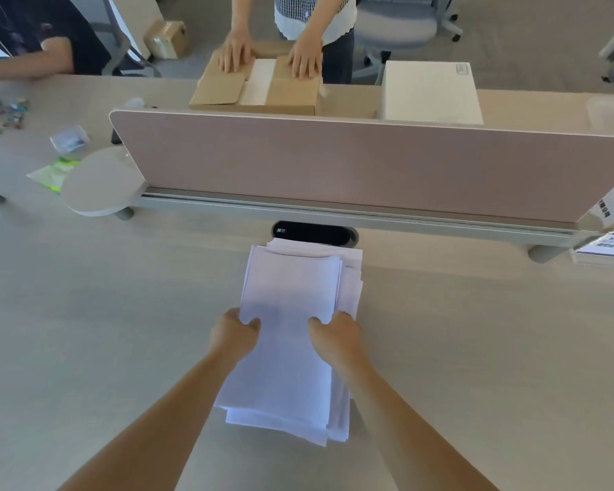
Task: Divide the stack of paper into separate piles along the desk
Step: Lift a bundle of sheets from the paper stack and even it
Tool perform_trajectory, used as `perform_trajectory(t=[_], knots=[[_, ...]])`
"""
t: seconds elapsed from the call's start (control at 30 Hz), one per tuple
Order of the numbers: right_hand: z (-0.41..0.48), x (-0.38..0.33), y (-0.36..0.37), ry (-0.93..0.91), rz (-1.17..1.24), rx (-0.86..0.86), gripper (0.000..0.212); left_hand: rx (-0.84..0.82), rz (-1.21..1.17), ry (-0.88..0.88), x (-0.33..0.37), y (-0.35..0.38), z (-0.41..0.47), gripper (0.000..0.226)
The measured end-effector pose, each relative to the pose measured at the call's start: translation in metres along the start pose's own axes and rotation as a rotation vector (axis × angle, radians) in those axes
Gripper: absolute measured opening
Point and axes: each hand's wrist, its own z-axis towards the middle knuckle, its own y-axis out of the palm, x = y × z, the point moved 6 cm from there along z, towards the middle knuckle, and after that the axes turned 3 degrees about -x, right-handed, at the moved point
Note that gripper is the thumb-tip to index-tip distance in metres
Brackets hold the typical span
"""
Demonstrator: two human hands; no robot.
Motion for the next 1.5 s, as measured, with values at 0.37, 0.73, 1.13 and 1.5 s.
perform_trajectory(t=[0.37, 0.73, 1.13, 1.5], knots=[[0.017, 0.010, 0.030, 0.225, 0.570, -0.139, 0.016, -0.003, -0.012, 0.026, -0.007, 0.000, 0.002, 0.022], [-0.010, -0.008, 0.026, 0.052, 0.516, -0.216, 0.020, 0.010, -0.257, 0.039, -0.012, -0.060, -0.018, 0.016], [-0.129, -0.103, 0.106, -0.333, 0.406, -0.447, 0.017, -0.026, -0.762, 0.154, -0.099, -0.199, -0.101, 0.042], [-0.279, -0.165, 0.277, -0.669, 0.189, -0.243, 0.035, 0.315, -0.895, 0.261, -0.264, -0.345, -0.173, 0.054]])
